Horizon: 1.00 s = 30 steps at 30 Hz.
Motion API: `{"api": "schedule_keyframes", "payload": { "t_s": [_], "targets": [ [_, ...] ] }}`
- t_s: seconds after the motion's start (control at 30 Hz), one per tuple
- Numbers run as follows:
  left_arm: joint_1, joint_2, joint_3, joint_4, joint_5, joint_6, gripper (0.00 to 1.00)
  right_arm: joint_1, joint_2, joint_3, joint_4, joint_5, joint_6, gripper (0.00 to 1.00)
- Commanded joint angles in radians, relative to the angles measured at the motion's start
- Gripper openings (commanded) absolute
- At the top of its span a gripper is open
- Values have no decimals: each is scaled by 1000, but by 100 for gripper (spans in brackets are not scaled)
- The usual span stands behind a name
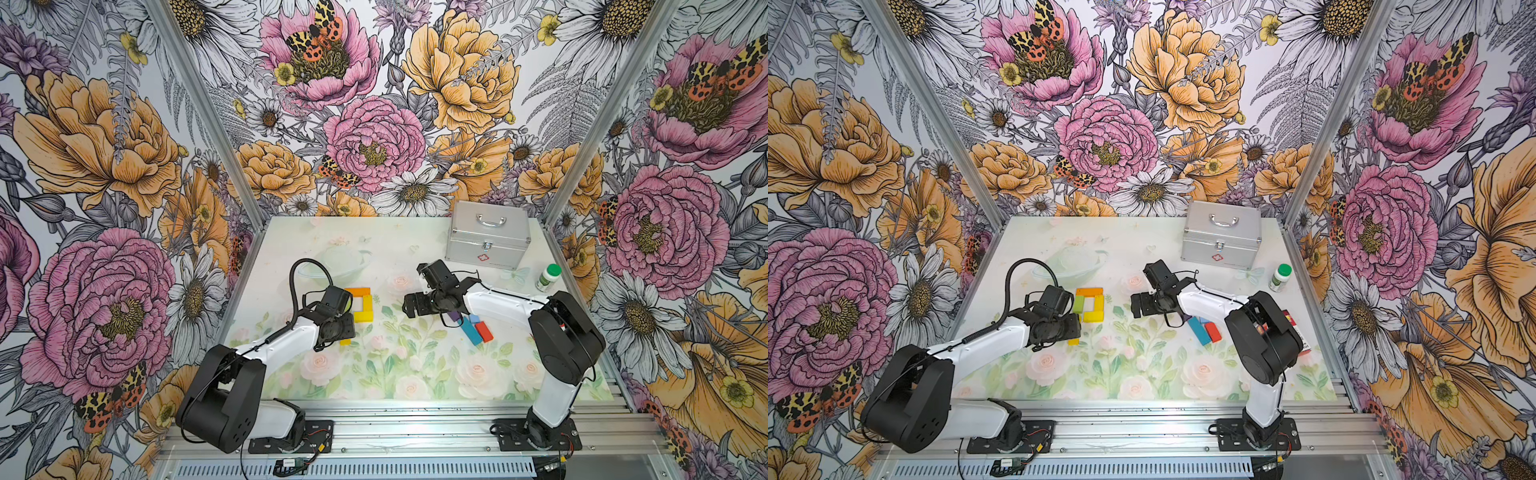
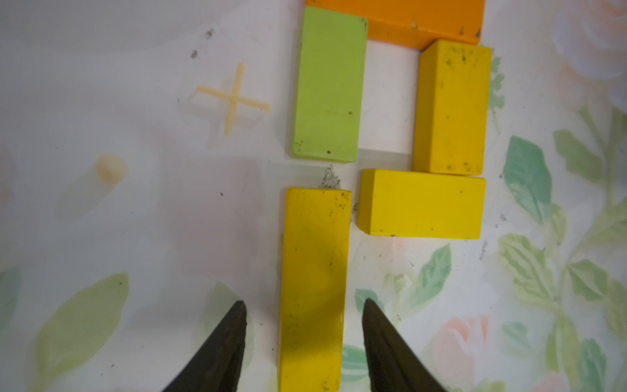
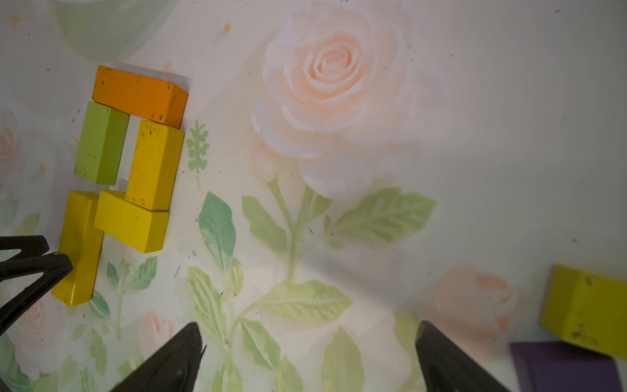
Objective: Assemble the letter p with building blocks
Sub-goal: Place the building block at the center of the board, then assemble the building block at the center of the board.
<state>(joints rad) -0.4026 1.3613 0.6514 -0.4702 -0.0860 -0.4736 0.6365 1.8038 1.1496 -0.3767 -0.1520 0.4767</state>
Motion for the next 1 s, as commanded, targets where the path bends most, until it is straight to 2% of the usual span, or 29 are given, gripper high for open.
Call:
{"api": "schedule_keyframes", "payload": {
  "t_s": [0.0, 0.97],
  "targets": [
    [-3, -24, -15, 19, 14, -26, 54, 6, 19, 20, 7, -7, -7, 99],
    [-2, 65, 8, 30, 63, 9, 39, 3, 45, 24, 7, -15, -15, 99]
  ]
}}
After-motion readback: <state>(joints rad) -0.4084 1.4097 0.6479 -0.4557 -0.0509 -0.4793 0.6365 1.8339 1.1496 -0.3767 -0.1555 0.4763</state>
